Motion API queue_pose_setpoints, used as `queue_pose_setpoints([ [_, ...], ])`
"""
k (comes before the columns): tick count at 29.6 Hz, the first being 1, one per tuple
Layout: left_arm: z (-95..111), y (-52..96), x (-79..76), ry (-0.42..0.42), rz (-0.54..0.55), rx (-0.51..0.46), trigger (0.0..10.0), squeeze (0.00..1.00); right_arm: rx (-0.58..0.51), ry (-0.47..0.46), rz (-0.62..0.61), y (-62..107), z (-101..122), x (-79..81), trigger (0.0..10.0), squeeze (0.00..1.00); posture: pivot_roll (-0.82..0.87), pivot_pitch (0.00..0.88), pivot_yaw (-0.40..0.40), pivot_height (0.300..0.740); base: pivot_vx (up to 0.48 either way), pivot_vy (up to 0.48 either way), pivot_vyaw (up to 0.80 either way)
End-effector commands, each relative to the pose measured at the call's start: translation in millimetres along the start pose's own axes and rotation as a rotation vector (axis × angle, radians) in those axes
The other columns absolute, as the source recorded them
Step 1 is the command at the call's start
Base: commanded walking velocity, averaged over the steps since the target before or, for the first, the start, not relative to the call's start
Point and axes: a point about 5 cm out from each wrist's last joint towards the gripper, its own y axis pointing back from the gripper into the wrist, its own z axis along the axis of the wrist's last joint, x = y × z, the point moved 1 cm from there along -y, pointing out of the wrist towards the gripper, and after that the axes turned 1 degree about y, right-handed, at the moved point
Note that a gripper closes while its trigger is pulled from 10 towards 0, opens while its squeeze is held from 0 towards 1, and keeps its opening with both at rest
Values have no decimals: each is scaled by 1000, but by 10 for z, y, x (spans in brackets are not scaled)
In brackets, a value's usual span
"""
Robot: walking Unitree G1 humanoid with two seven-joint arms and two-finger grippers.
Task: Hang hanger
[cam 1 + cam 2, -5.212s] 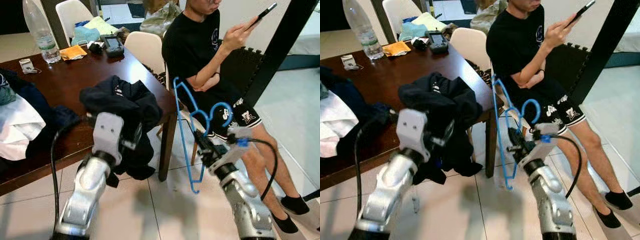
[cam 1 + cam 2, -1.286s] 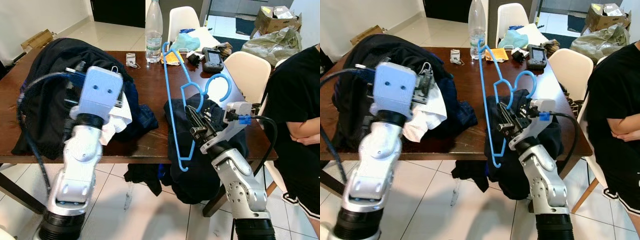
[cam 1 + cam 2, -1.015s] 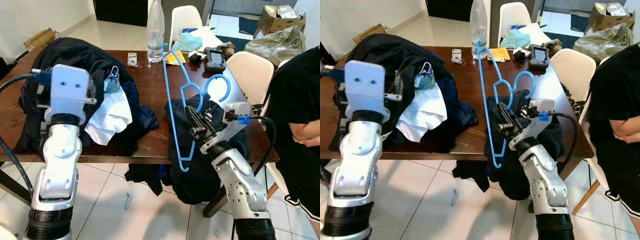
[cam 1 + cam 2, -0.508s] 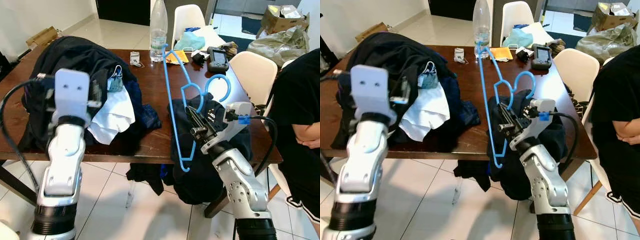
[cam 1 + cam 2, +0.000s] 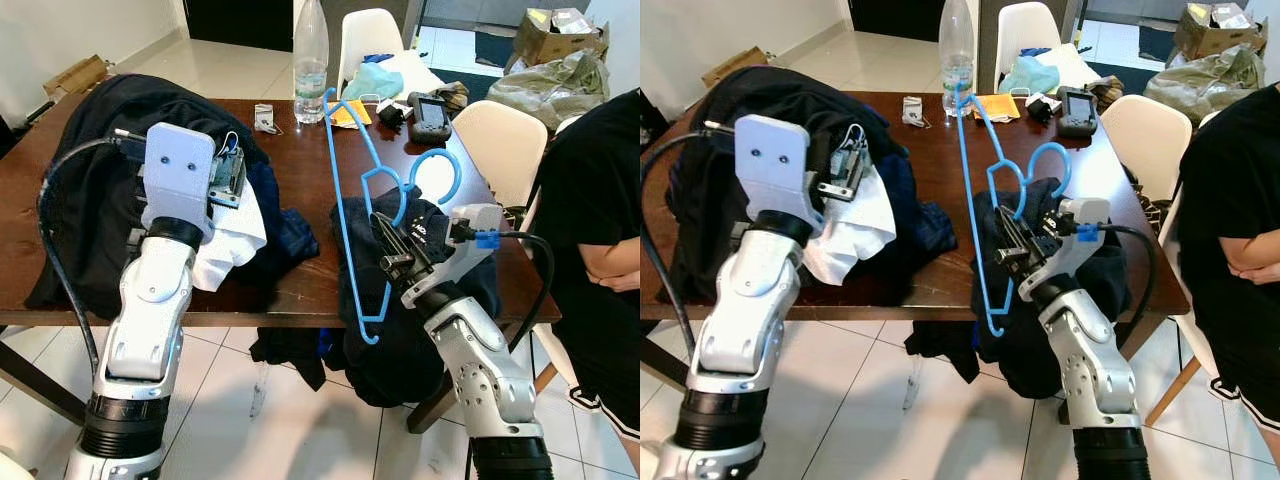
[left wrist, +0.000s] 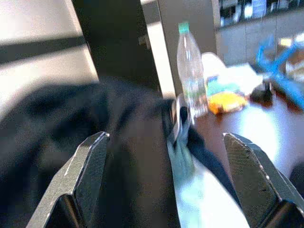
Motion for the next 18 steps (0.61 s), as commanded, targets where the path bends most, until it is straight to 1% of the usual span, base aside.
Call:
queue_pose_setpoints([
  [1, -119, 23, 6, 14, 2, 50, 10000, 0, 15, -3, 1, 6, -19, 6, 10000, 0, 153, 144, -38, 740, 0, 0, 0],
  [5, -169, 29, 22, 14, 2, 63, 10000, 0, 16, -3, -1, 6, -19, 4, 10000, 0, 151, 145, -38, 740, 0, 0, 0],
  [8, -170, 20, 64, 10, 19, 59, 10000, 0, 17, 0, -6, 15, -17, -12, 10000, 0, 149, 145, -37, 740, 0, 0, 0],
  [10, -170, 20, 64, 10, 19, 59, 10000, 0, 17, 0, -6, 15, -17, -12, 10000, 0, 149, 145, -37, 740, 0, 0, 0],
  [11, -154, 12, 88, 8, 30, 52, 6784, 0, 17, 2, -10, 19, -16, -21, 10000, 0, 149, 145, -37, 740, 0, 0, 0],
  [12, -121, -4, 116, 6, 41, 38, 0, 0, 16, 2, -12, 20, -14, -28, 10000, 0, 150, 144, -37, 740, 0, 0, 0],
  [17, -62, -29, 151, 3, 52, 14, 0, 0, 17, 3, -14, 16, -12, -34, 10000, 0, 151, 144, -38, 740, 0, 0, 0],
  [18, -6, -49, 177, -1, 59, -7, 0, 0, 18, 4, -13, 11, -15, -32, 10000, 0, 152, 144, -39, 740, 0, 0, 0],
])
